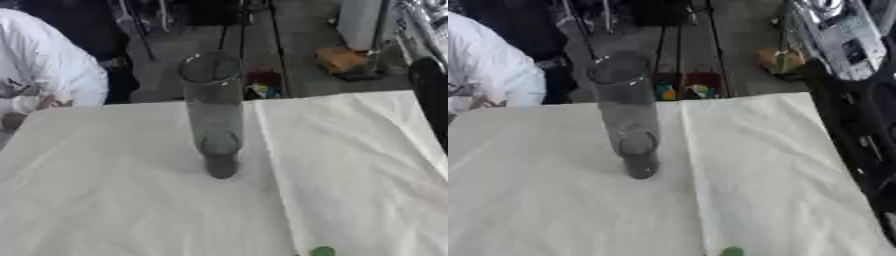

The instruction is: Arrange flowers into the vase.

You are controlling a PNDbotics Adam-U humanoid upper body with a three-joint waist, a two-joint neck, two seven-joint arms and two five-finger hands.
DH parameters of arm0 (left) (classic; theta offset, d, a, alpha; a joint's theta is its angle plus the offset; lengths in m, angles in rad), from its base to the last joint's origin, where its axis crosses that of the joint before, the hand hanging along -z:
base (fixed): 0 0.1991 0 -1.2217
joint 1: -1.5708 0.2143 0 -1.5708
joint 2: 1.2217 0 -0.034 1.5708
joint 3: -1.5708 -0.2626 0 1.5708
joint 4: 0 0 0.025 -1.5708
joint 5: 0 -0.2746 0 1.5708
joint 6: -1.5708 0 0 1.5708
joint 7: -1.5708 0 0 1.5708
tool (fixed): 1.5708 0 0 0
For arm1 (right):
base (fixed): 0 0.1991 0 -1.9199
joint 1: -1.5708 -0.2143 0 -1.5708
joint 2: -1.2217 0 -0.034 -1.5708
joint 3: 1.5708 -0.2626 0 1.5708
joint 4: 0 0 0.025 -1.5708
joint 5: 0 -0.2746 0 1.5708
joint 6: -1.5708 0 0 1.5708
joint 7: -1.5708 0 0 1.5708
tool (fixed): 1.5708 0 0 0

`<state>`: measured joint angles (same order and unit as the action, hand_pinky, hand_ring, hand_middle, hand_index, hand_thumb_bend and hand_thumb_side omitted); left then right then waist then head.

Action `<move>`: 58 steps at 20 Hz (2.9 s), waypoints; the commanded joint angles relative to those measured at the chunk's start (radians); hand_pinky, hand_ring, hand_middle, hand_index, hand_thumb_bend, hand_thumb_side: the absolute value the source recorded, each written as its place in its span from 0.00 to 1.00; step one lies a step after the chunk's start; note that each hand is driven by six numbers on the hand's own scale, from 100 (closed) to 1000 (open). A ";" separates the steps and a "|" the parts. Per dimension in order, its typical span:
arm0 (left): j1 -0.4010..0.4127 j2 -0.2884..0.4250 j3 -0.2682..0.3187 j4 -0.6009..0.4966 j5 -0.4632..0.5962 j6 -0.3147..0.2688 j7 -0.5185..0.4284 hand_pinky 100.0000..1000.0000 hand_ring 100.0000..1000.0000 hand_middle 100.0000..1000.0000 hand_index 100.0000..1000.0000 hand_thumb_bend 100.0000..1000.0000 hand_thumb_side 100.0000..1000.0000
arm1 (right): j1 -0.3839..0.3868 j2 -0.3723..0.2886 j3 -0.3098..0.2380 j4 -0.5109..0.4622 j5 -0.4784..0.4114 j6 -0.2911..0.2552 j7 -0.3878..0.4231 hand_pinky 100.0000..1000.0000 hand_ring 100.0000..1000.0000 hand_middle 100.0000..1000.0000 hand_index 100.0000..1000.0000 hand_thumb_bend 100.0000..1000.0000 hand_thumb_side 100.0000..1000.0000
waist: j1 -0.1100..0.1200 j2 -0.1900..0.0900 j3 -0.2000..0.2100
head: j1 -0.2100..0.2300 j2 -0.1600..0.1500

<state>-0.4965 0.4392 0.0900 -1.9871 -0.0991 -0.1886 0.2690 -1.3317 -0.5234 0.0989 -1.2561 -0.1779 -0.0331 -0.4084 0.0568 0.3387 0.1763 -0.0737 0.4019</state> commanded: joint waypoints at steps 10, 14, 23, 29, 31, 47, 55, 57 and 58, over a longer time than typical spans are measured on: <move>-0.037 0.018 -0.004 -0.013 0.006 -0.009 -0.011 0.79 0.93 0.89 0.96 0.00 1.00 | -0.101 0.046 -0.009 -0.052 -0.101 -0.041 -0.053 0.00 0.00 0.00 0.00 0.00 0.06 | -0.021 -0.004 0.034 | -0.035 -0.031; -0.045 0.006 -0.007 -0.013 0.010 -0.013 -0.012 0.79 0.93 0.89 0.96 0.00 1.00 | -0.110 0.063 -0.007 -0.071 -0.120 -0.068 -0.044 0.00 0.00 0.00 0.00 0.00 0.00 | -0.026 0.006 0.055 | -0.048 -0.044; -0.051 0.001 -0.015 -0.013 0.017 -0.015 -0.020 0.79 0.93 0.89 0.96 0.00 1.00 | -0.130 0.070 -0.007 -0.070 -0.127 -0.084 -0.042 0.00 0.00 0.00 0.00 0.00 0.06 | -0.042 0.016 0.076 | -0.058 -0.075; -0.054 0.007 -0.018 -0.013 0.018 -0.013 -0.022 0.79 0.93 0.89 0.96 0.00 1.00 | -0.149 0.065 -0.012 -0.066 -0.154 -0.078 -0.061 0.00 0.00 0.00 0.00 0.00 0.06 | -0.055 0.016 0.082 | -0.059 -0.084; -0.051 0.011 -0.017 -0.013 0.017 -0.012 -0.021 0.79 0.93 0.89 0.96 0.00 1.00 | -0.154 0.062 -0.012 -0.065 -0.158 -0.077 -0.067 0.00 0.00 0.00 0.00 0.00 0.06 | -0.057 0.015 0.080 | -0.060 -0.083; -0.072 0.004 -0.021 -0.013 0.022 -0.010 -0.022 0.79 0.92 0.89 0.96 0.00 1.00 | -0.150 0.103 0.003 -0.077 -0.219 -0.043 -0.098 0.00 0.00 0.00 0.00 0.00 0.08 | -0.060 0.034 0.089 | -0.072 -0.096; -0.075 -0.003 -0.021 -0.013 0.026 -0.009 -0.021 0.79 0.91 0.89 0.96 0.00 1.00 | -0.142 0.123 0.014 -0.088 -0.226 -0.029 -0.096 0.00 0.00 0.00 0.00 0.00 0.09 | -0.065 0.039 0.097 | -0.072 -0.107; -0.074 -0.003 -0.021 -0.013 0.027 -0.009 -0.022 0.79 0.91 0.89 0.96 0.00 1.00 | -0.141 0.128 0.016 -0.088 -0.227 -0.025 -0.098 0.00 0.00 0.00 0.00 0.00 0.09 | -0.066 0.040 0.097 | -0.070 -0.110; -0.074 -0.004 -0.022 -0.013 0.028 -0.009 -0.022 0.79 0.91 0.89 0.96 0.00 1.00 | -0.140 0.131 0.017 -0.087 -0.229 -0.022 -0.099 0.00 0.00 0.00 0.00 0.00 0.09 | -0.067 0.041 0.098 | -0.071 -0.111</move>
<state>-0.5565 0.4219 0.0654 -1.9871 -0.0768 -0.2005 0.2478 -1.4516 -0.3884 0.1179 -1.3231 -0.3987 -0.0595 -0.5056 -0.0148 0.4001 0.2721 -0.1434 0.3052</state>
